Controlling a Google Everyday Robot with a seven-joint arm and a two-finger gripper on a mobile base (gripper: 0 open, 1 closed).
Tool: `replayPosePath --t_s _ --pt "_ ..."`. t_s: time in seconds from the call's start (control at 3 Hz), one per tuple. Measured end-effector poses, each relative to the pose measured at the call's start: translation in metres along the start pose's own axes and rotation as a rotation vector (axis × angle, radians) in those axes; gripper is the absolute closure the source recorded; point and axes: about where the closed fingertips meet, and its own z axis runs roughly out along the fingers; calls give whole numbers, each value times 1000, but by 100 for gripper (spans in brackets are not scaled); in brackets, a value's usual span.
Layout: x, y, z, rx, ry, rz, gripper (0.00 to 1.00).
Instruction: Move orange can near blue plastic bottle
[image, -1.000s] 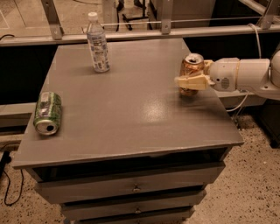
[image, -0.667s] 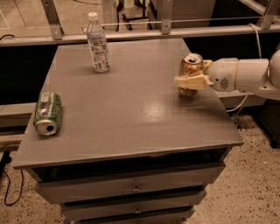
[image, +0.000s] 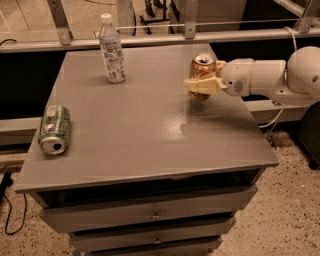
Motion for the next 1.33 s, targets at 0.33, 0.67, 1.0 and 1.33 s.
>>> replayPosePath --t_s 0.33,0.67,1.0,1.33 --pt "-20 -15 50 -29 -38 -21 100" --pt "-24 -22 112 -67 -31 -39 100" --pt "-26 -30 160 -76 -34 -54 100" --pt "-32 -36 189 -73 -50 -63 100"
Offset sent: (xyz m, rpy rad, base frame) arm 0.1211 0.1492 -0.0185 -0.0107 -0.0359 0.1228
